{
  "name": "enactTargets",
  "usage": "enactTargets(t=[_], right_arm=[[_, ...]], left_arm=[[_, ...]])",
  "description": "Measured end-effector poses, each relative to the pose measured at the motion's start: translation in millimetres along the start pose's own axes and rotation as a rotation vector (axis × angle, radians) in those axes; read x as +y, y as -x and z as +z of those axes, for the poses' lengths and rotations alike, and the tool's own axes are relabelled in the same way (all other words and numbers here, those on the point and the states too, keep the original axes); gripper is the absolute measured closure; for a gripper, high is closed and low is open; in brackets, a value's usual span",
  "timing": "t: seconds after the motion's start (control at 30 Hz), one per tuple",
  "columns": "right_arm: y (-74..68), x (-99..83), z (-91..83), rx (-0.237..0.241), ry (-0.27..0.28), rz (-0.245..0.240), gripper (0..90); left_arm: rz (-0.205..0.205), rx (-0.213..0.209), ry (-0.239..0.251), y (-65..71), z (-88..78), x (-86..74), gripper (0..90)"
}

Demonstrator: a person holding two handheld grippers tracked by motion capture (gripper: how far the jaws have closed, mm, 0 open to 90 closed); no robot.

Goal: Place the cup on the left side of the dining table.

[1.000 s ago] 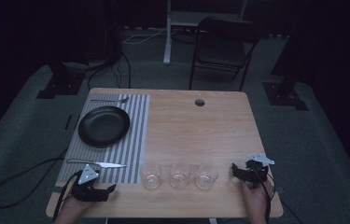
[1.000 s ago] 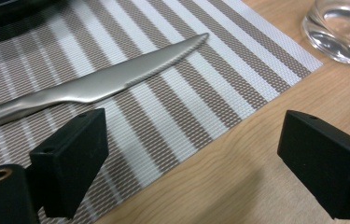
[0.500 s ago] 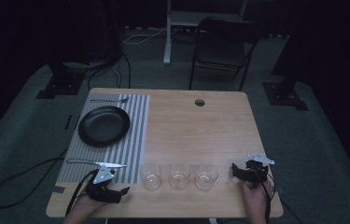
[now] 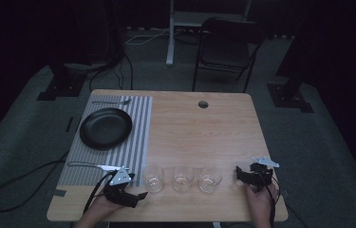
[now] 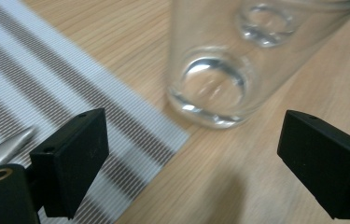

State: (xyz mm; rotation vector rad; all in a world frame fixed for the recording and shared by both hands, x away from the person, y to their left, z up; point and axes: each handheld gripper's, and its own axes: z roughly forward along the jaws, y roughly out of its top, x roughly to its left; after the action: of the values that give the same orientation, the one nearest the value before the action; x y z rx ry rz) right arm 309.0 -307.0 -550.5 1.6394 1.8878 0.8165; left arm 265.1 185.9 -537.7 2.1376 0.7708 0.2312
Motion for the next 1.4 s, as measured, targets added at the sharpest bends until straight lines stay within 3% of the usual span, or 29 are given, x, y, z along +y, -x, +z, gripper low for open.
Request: enactTargets(t=[0.5,0.87,1.07,1.13,1.4], right_arm=[[0.0,0.0,0.0,0.0,0.0,0.0,12.2],[0.0,0.0,0.0,0.0,0.0,0.001,12.2],[0.0,0.0,0.0,0.0,0.0,0.001,12.2],[0.0,0.0,0.0,0.0,0.0,0.0,12.2],[0.1,0.0,0.0,0.0,0.0,0.0,12.2]], left_arm=[[0.006,-0.044,0.042,9.6,17.9,16.1,9.4],[0.019,-0.043,0.075,10.4,25.4,26.2,9.4],[0.013,-0.046,0.129,11.4,26.3,33.4,9.5],[0.028,-0.032,0.149,13.6,26.5,34.9,15.8],[0.022,-0.017,0.18,16.0,30.1,36.1,15.8]])
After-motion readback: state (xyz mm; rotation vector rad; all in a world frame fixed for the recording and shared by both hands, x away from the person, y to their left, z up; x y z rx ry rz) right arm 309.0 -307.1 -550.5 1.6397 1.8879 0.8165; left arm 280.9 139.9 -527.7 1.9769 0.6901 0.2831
